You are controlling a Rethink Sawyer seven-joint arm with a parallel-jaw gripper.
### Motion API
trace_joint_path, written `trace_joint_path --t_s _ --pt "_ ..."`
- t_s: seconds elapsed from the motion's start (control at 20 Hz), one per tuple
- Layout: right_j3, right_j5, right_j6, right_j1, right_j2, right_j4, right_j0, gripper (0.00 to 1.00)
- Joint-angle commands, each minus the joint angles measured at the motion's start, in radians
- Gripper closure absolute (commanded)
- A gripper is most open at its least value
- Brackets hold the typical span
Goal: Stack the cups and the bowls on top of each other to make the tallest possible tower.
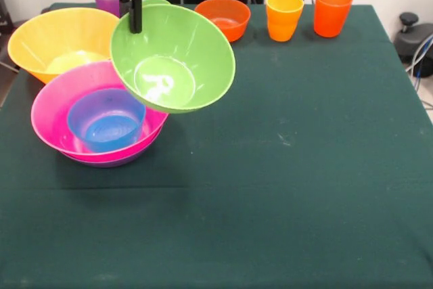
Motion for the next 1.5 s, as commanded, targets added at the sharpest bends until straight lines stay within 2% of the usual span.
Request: trace_joint_path --t_s 0.05,0.3,0.8,1.5 --pt "-0.027 -0.018 -0.007 0.036 0.068 -0.059 -0.022 1.0" --pt "-0.056 -0.028 -0.048 0.064 0.085 -0.068 -0.063 1.0" --pt "-0.122 -0.007 -0.077 0.099 0.09 -0.092 -0.095 1.0" --pt "-0.217 0.047 -0.025 0.155 0.07 -0.076 -0.07 1.0"
